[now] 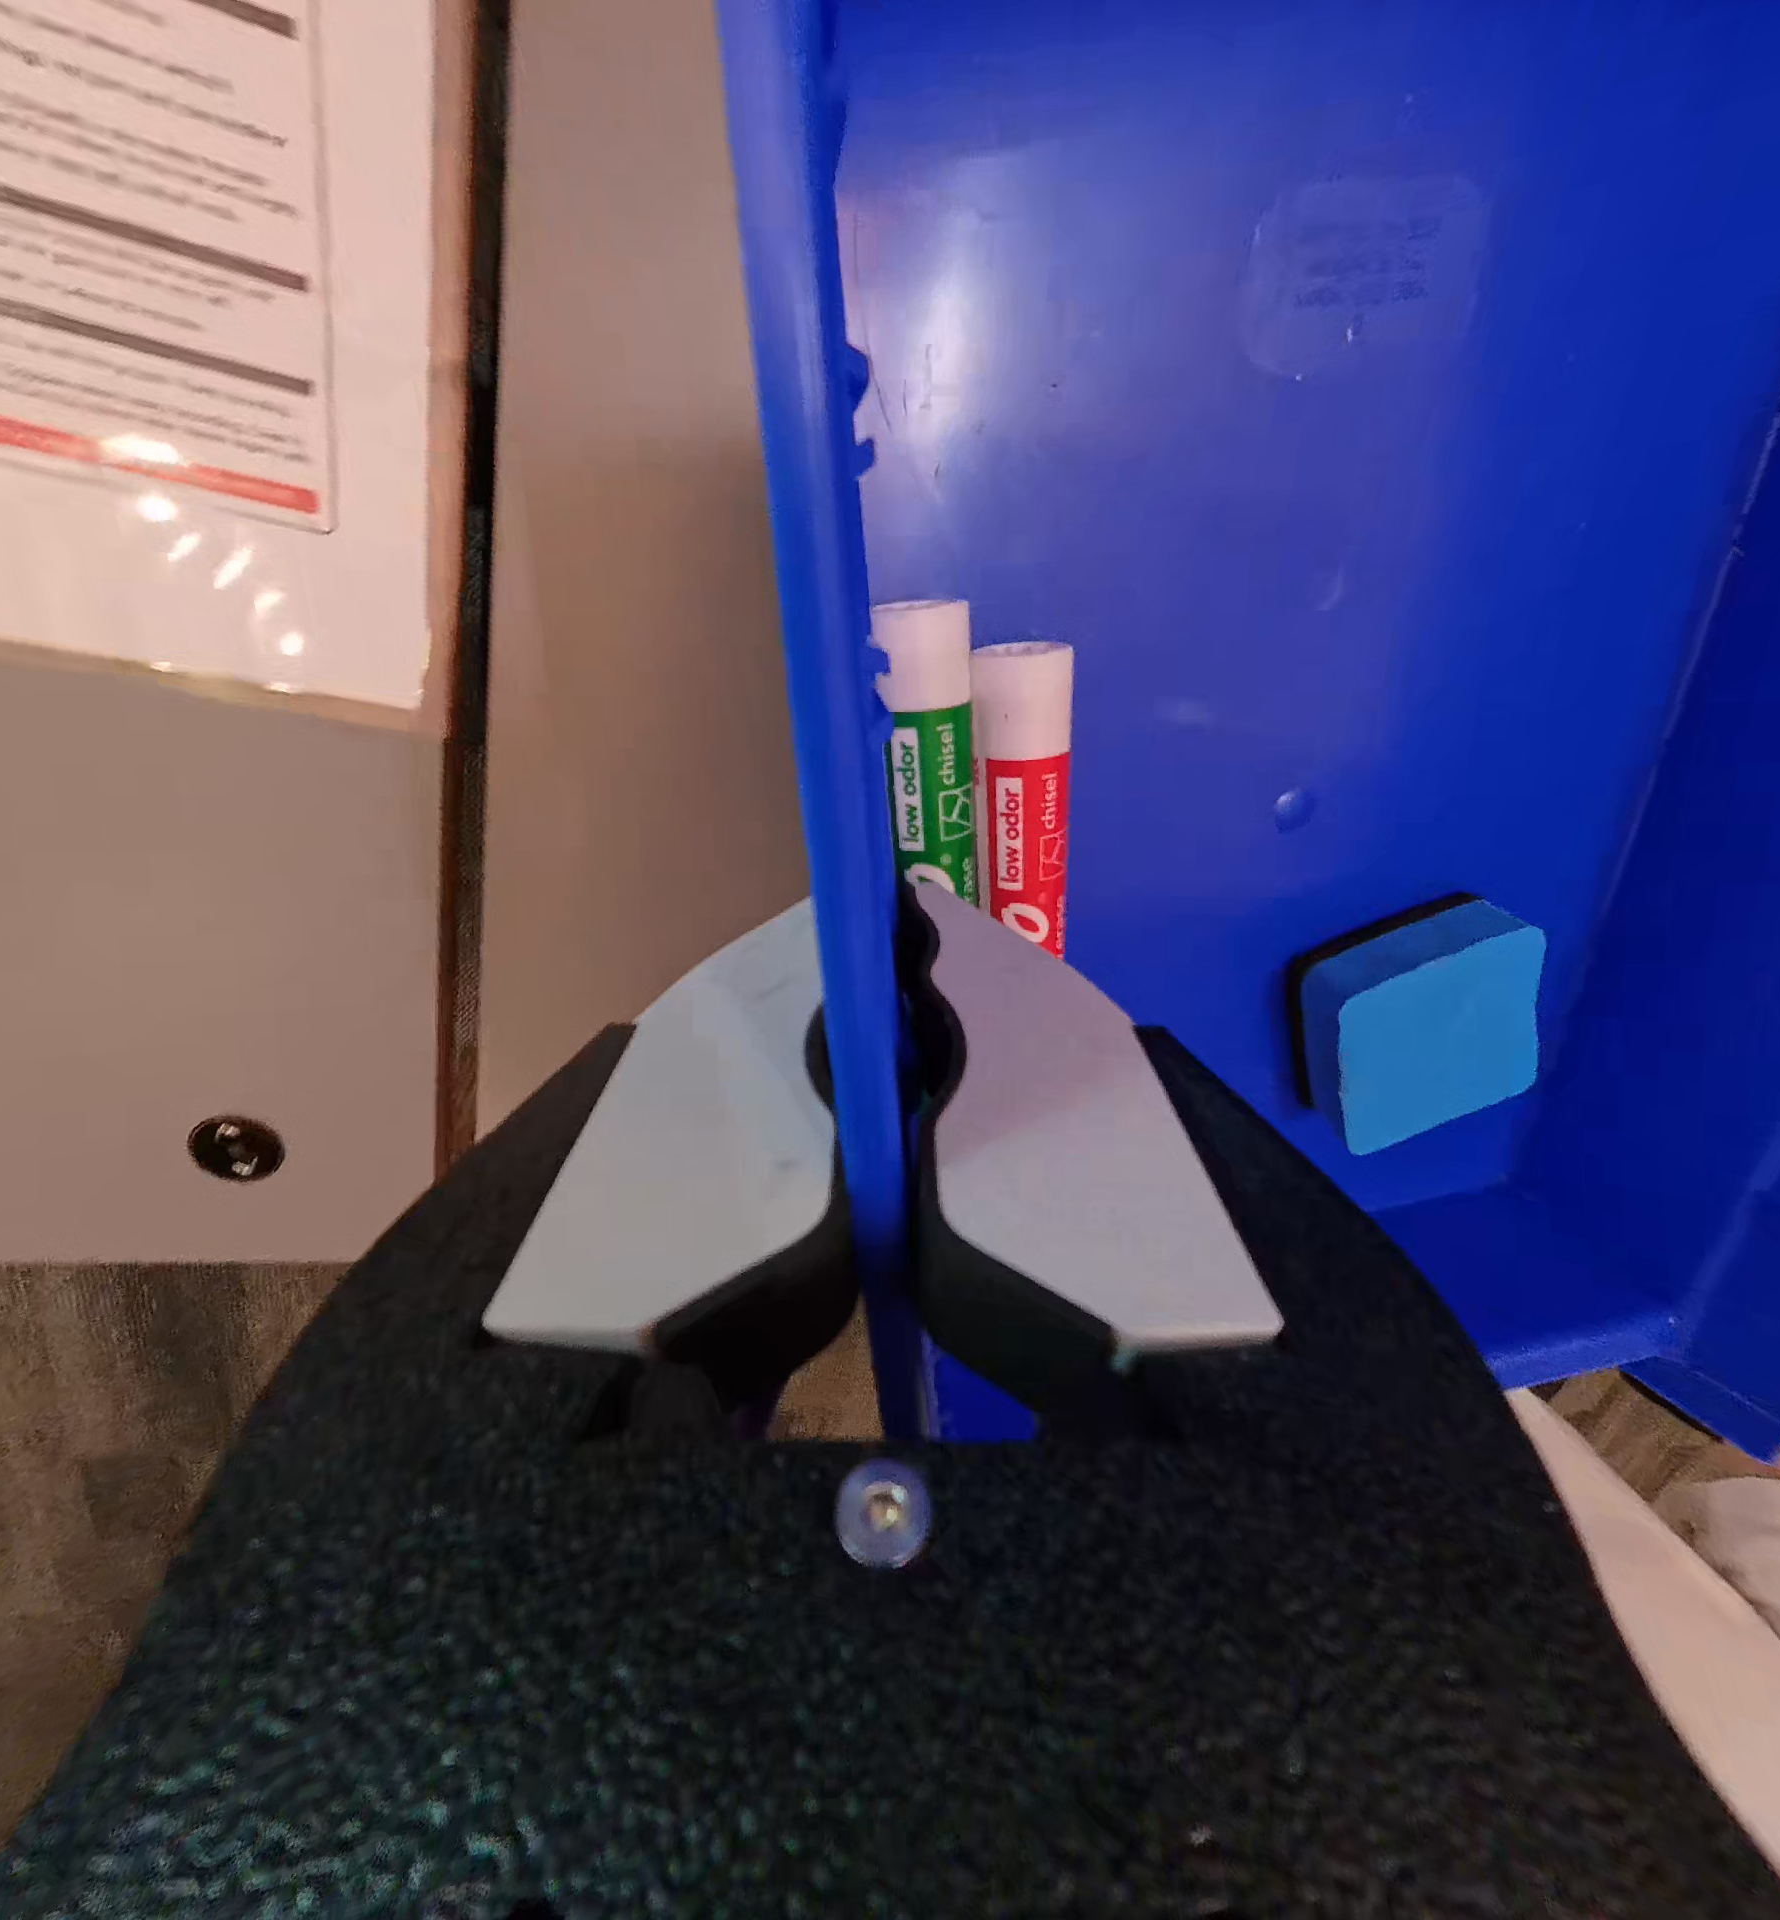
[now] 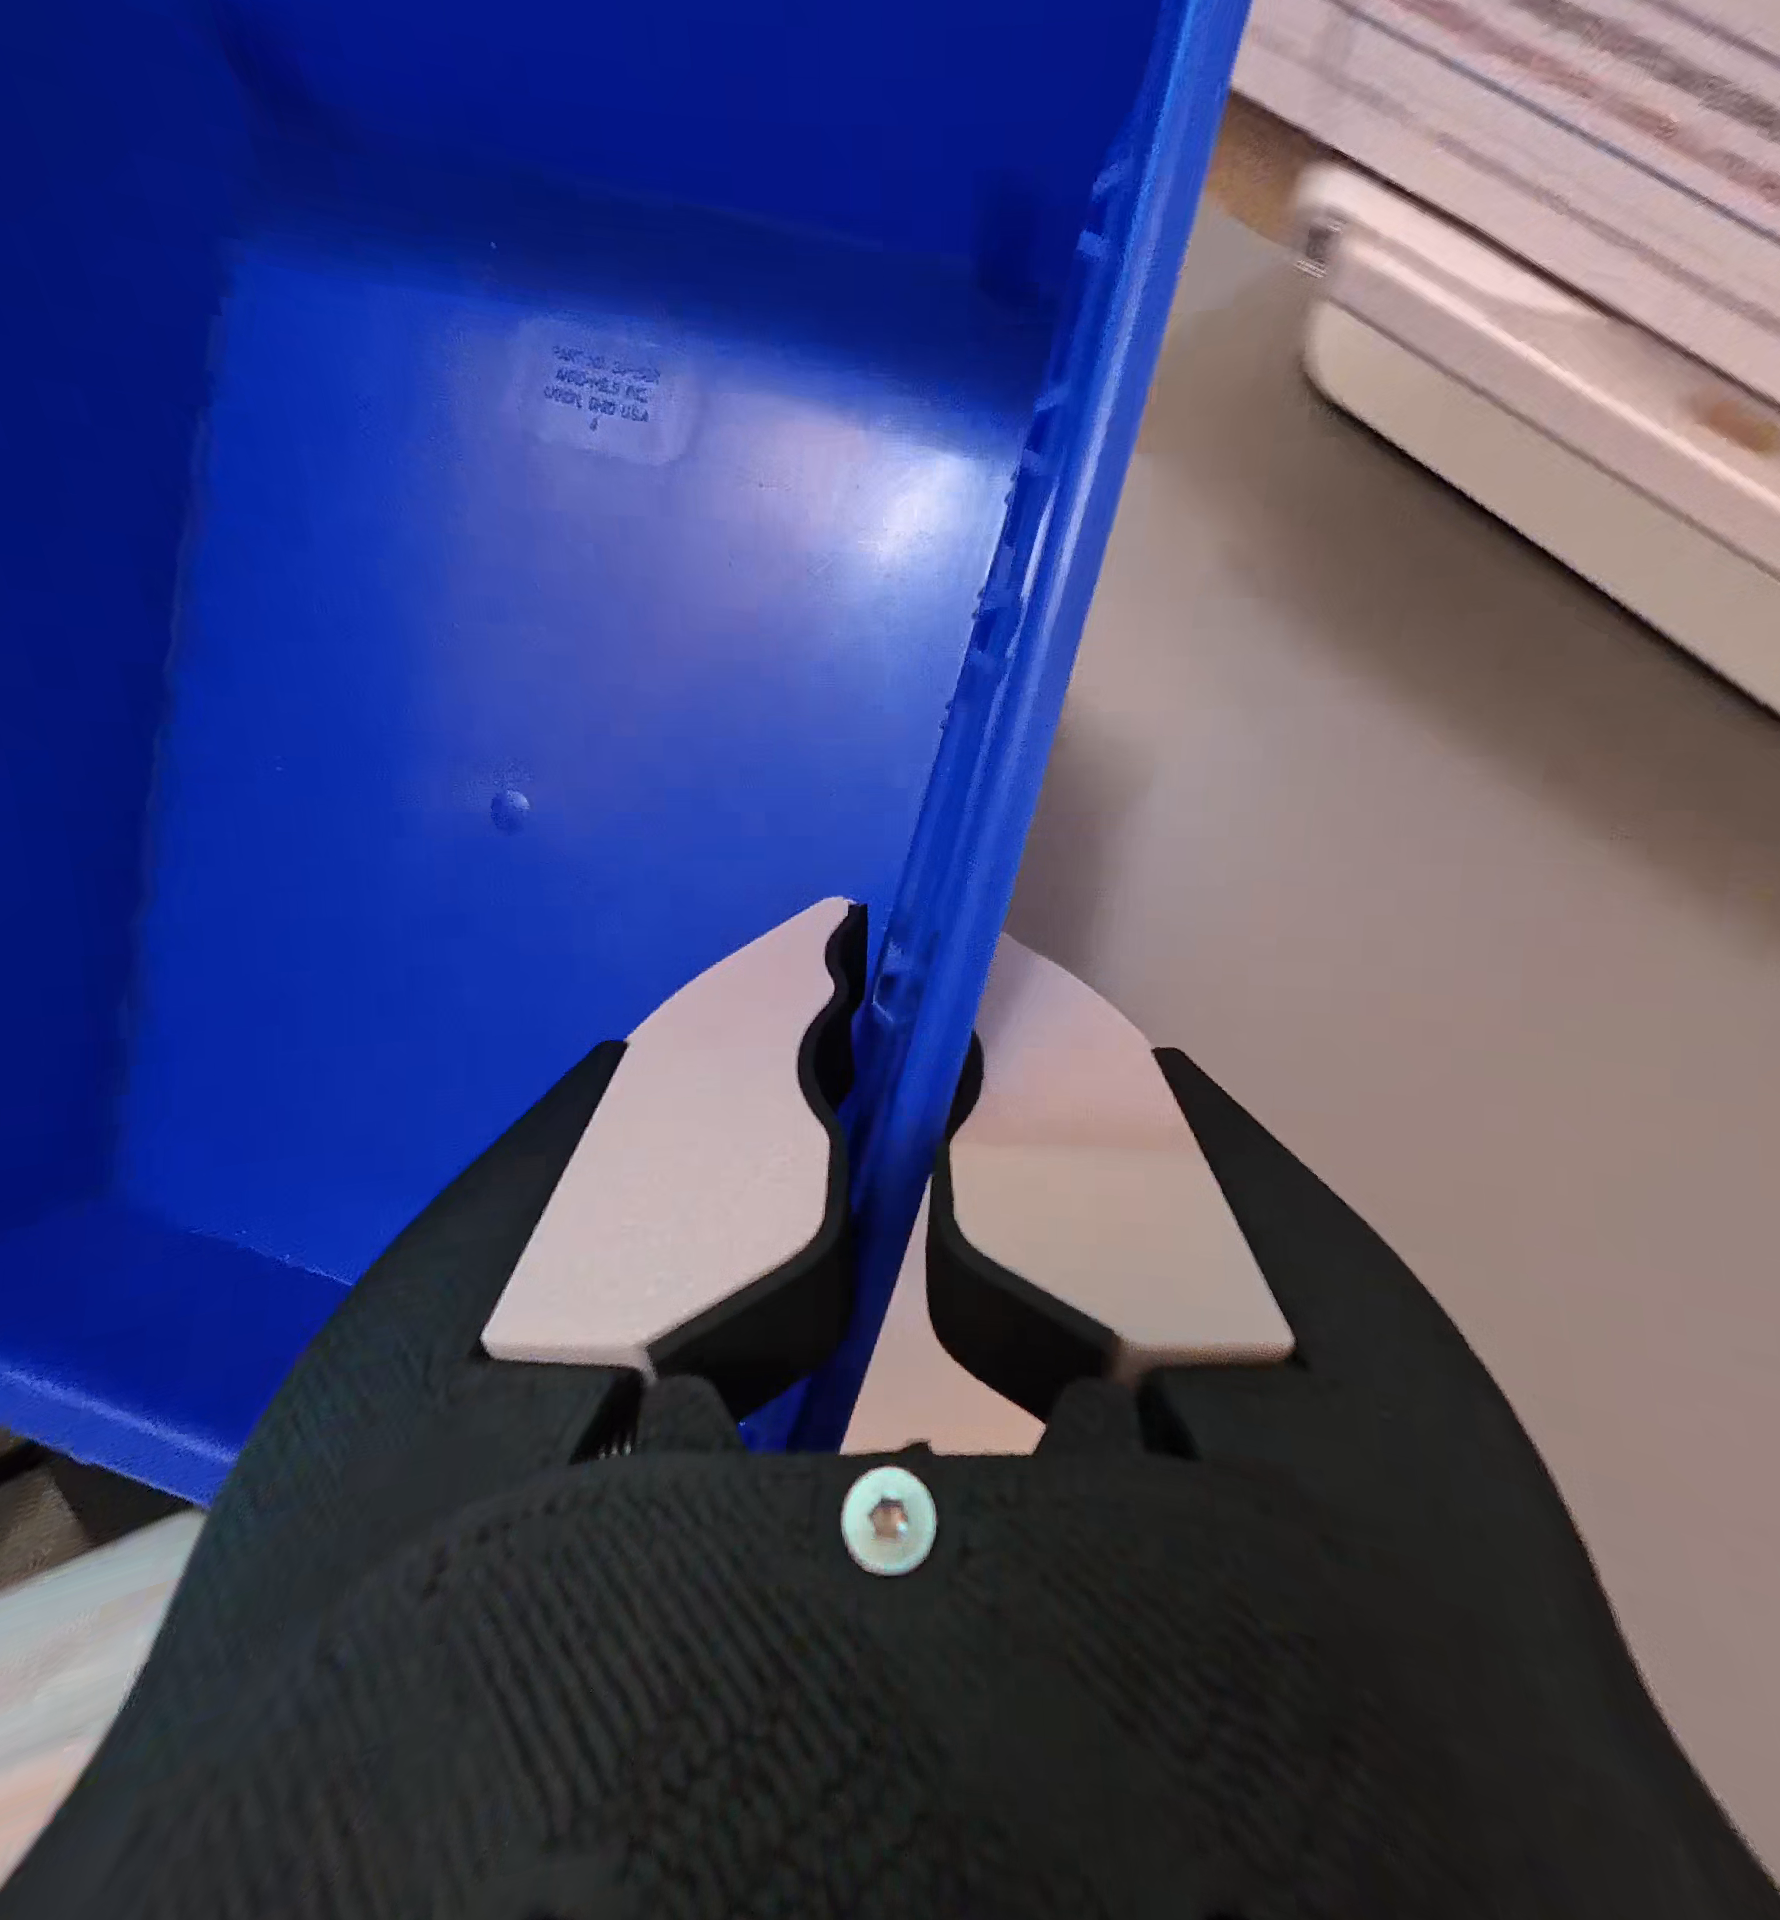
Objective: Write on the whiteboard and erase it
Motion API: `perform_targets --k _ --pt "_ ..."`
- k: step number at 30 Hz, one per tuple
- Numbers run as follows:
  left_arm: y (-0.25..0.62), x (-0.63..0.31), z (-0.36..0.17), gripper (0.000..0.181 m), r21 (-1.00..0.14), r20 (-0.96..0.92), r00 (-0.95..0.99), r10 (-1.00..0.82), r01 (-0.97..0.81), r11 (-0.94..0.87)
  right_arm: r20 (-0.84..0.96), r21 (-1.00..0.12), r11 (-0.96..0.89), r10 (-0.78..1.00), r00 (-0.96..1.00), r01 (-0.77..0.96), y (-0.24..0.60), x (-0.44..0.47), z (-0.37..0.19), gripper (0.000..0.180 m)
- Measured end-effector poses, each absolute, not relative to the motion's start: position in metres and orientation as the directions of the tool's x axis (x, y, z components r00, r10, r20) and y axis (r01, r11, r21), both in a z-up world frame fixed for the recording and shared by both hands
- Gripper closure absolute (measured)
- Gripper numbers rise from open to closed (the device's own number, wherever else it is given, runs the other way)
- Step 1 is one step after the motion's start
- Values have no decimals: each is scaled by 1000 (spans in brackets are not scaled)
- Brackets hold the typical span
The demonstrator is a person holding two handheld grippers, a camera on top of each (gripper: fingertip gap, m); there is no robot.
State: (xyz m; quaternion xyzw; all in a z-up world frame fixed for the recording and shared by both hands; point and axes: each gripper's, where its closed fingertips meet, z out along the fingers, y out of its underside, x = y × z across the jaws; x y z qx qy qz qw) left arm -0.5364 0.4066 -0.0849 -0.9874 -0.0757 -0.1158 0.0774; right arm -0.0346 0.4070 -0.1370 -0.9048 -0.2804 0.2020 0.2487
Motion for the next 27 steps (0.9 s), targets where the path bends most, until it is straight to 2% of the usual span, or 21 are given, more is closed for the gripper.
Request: perform_targets --k 1,4,8,14,17,23,27 --pt "411 -527 -91 177 -136 248 962 111 147 -980 -202 -574 -714 599 775 401 400 -5 -131 169" --pt "426 -494 -115 177 -132 278 959 55 95 -987 -136 -590 -730 512 848 346 389 96 -117 169" --pt "448 -442 -154 177 -117 307 951 -19 18 -993 -45 -584 -779 311 949 228 383 251 -113 169" --pt "482 -382 -210 177 -114 281 954 -108 -78 -990 5 -549 -834 57 998 51 390 432 -156 169" --pt "488 -371 -234 177 -77 281 953 -115 -97 -992 -43 -505 -863 28 999 2 400 472 -189 169" --pt "496 -365 -267 176 -55 282 955 -96 -84 -995 -161 -454 -891 55 985 -25 436 490 -234 170" --pt "505 -363 -273 177 -91 263 957 -119 -98 -991 -161 -412 -911 74 984 1 452 497 -256 170"
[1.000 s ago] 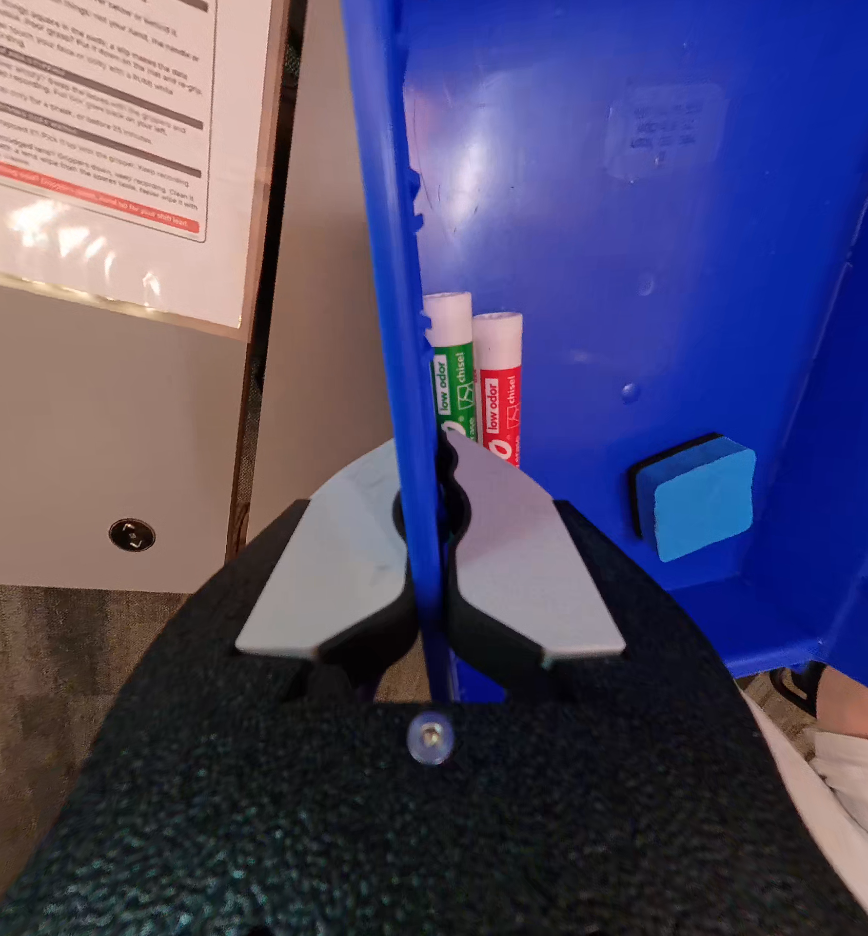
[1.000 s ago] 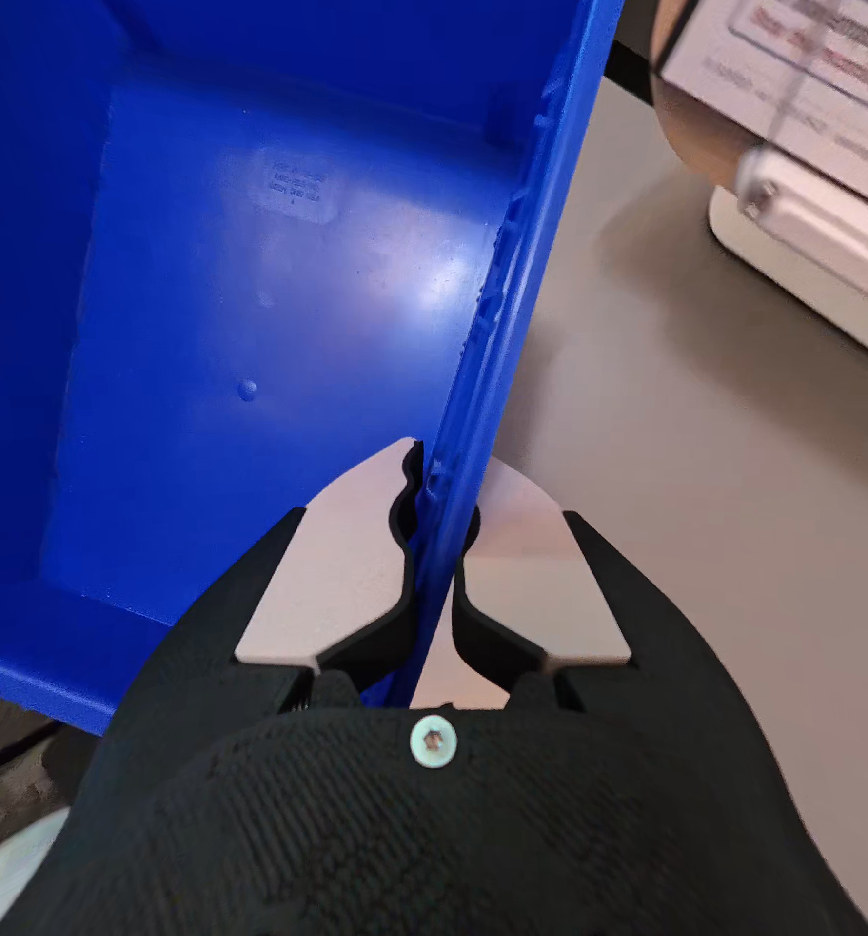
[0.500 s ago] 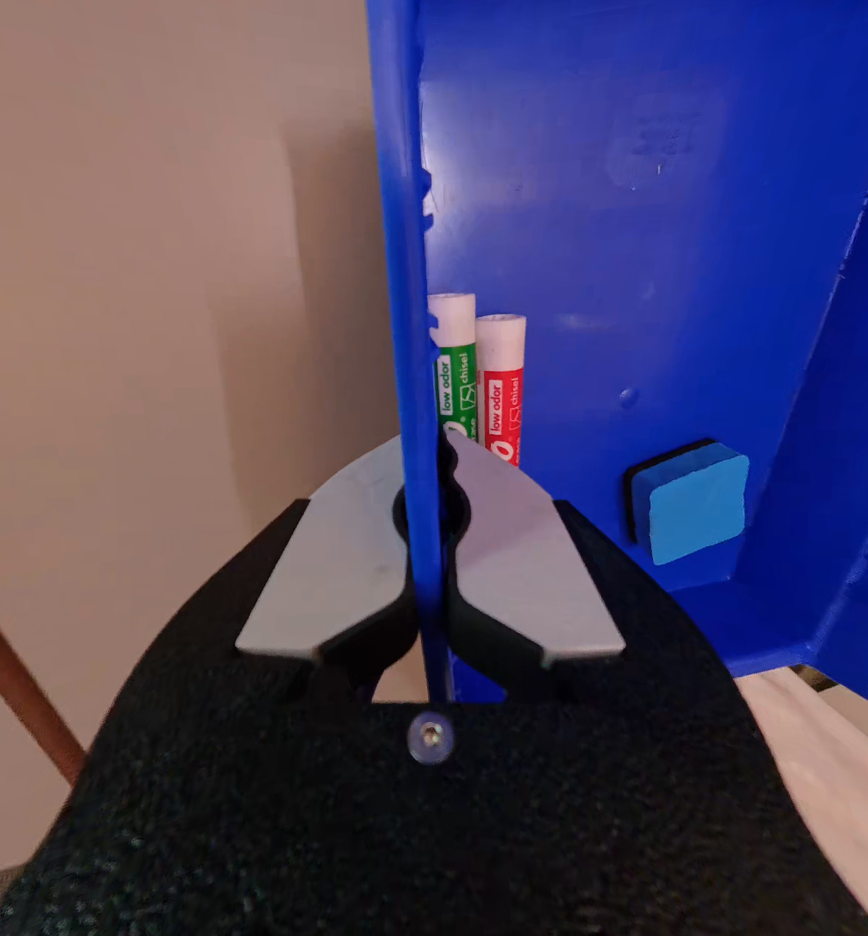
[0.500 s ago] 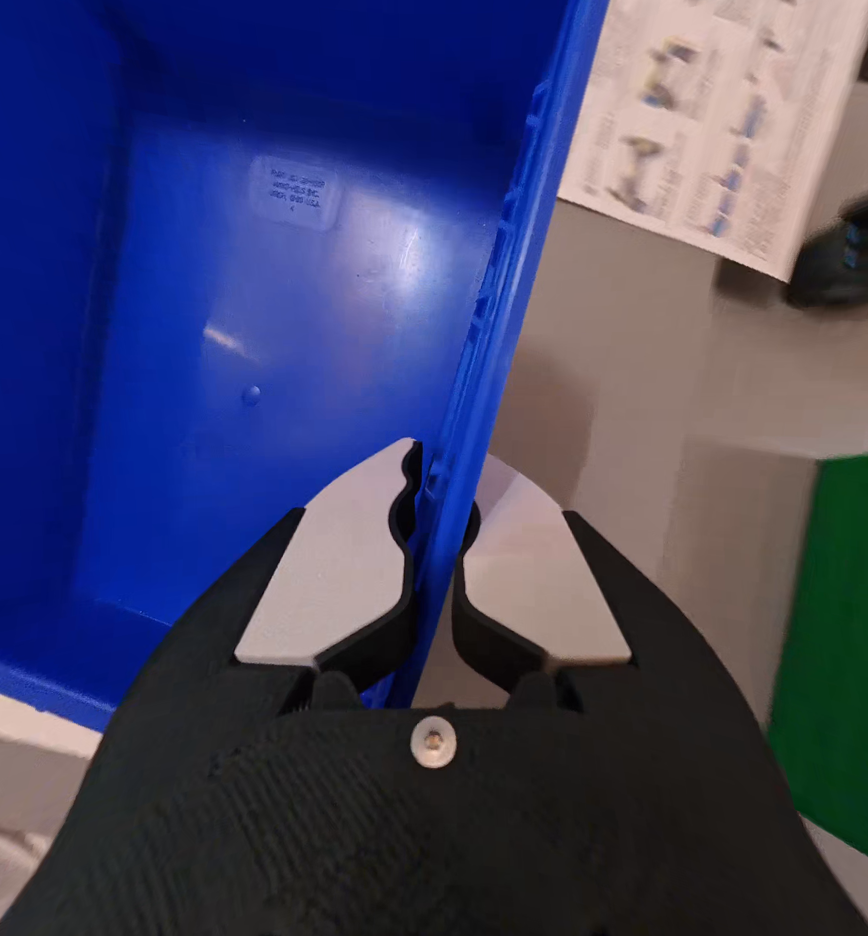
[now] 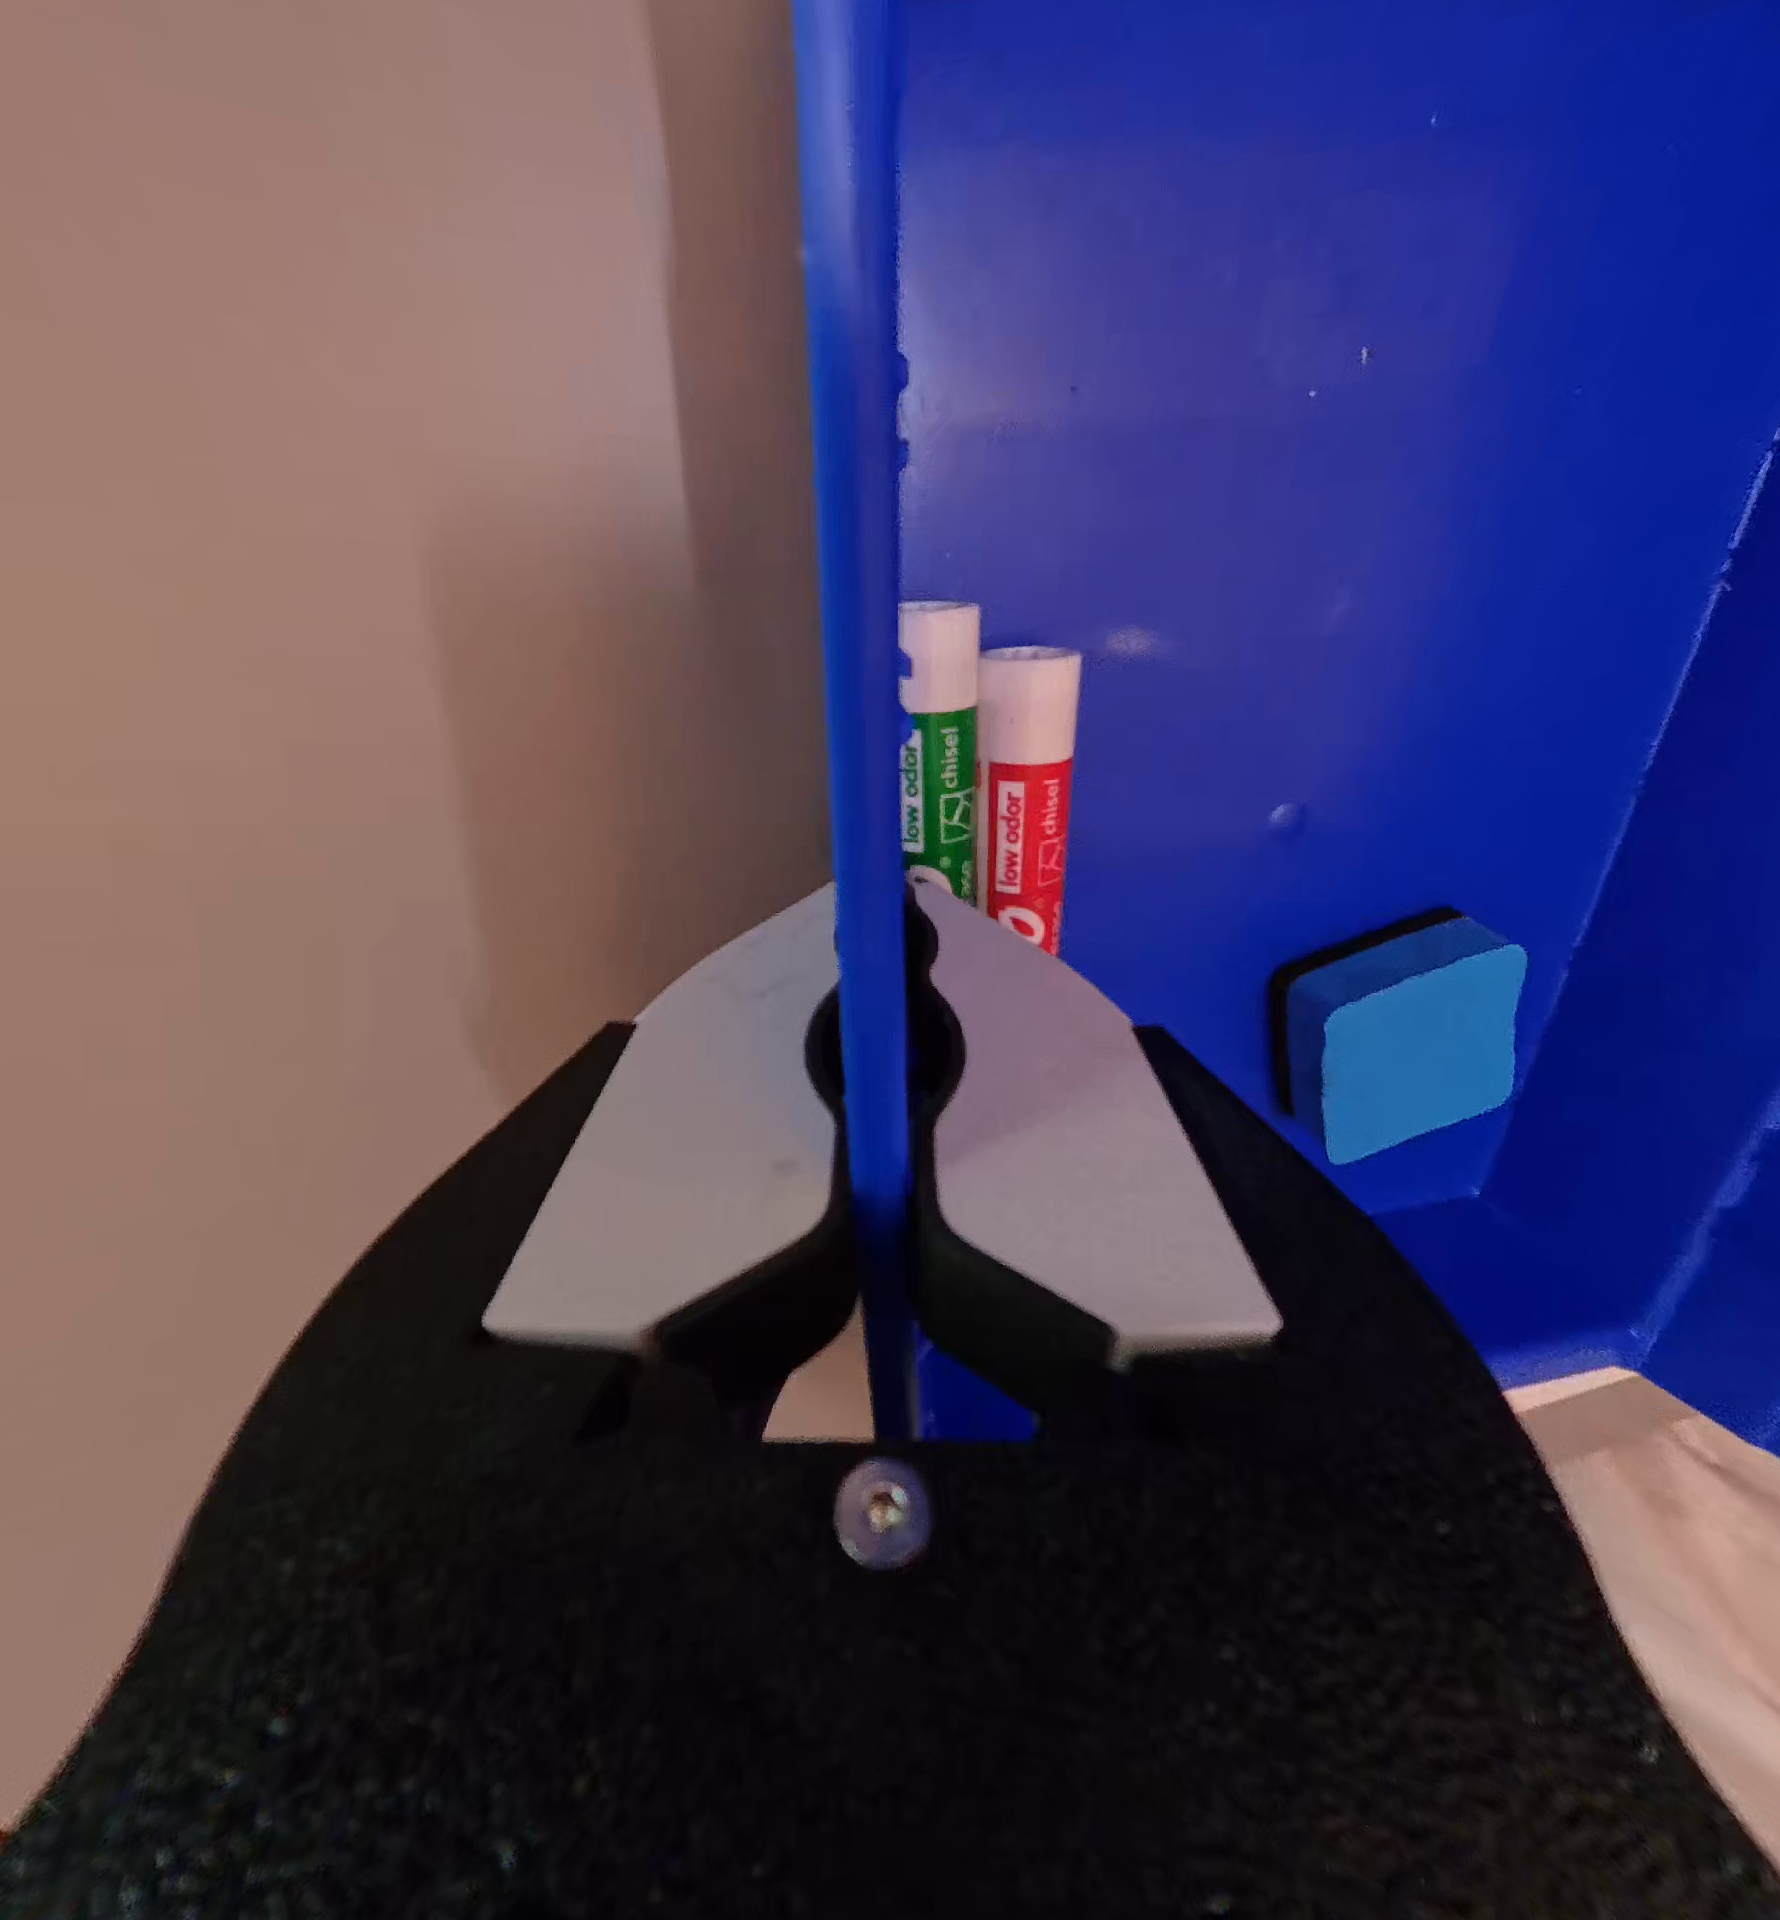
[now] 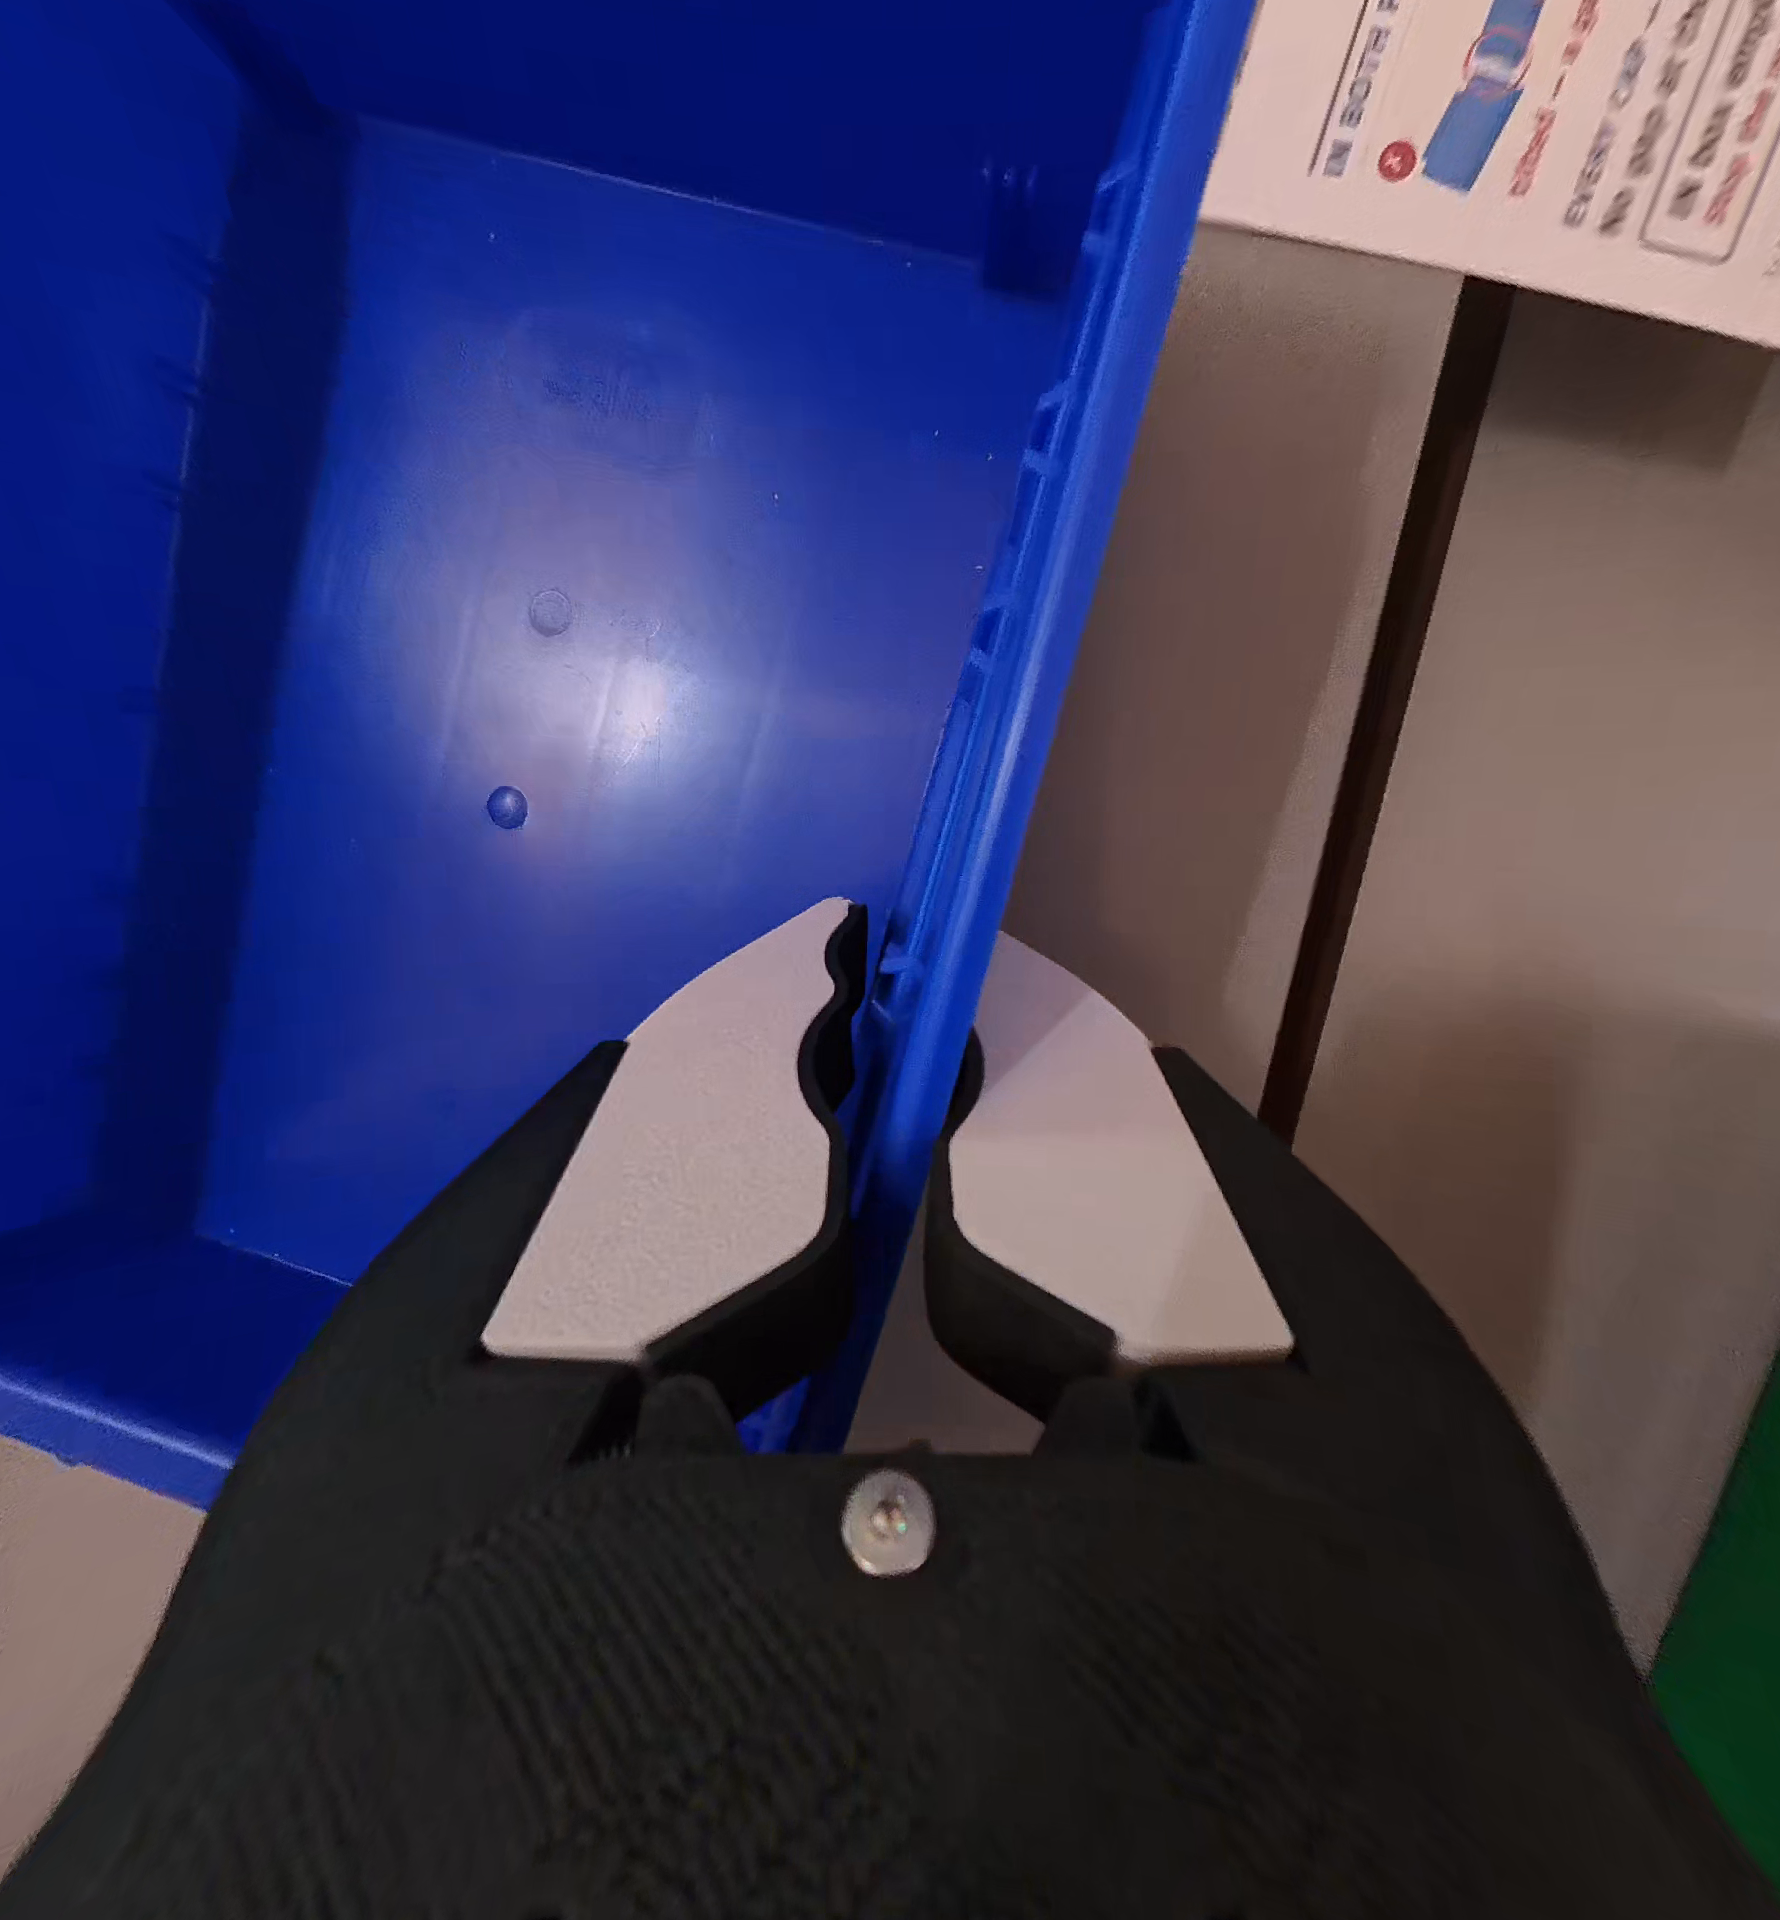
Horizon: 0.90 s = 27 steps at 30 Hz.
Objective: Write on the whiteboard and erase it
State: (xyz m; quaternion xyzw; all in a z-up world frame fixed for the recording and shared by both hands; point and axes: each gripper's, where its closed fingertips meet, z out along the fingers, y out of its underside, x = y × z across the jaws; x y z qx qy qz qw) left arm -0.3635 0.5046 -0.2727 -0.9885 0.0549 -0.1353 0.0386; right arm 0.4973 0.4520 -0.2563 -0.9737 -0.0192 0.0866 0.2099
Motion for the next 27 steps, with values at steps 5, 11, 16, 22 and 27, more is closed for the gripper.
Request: perform_targets --k 5,11,16,22,27 --pt "507 -364 -273 177 -107 218 963 -159 -139 -985 -92 -415 -908 105 990 57 457 499 -261 161" --pt "513 -364 -269 145 -160 118 965 -234 -214 -964 105 -427 -888 136 985 168 456 517 -243 117" --pt "553 -387 -210 130 -438 -189 961 -204 -268 -858 383 -631 -713 55 922 305 465 499 -150 81" --pt "553 -332 -61 112 -817 -255 948 -191 -317 -482 455 -809 -390 58 889 439 460 389 -85 66" --pt "492 -205 -21 108 -926 -115 880 -461 -262 -270 350 -825 -403 187 918 396 448 287 -114 75"
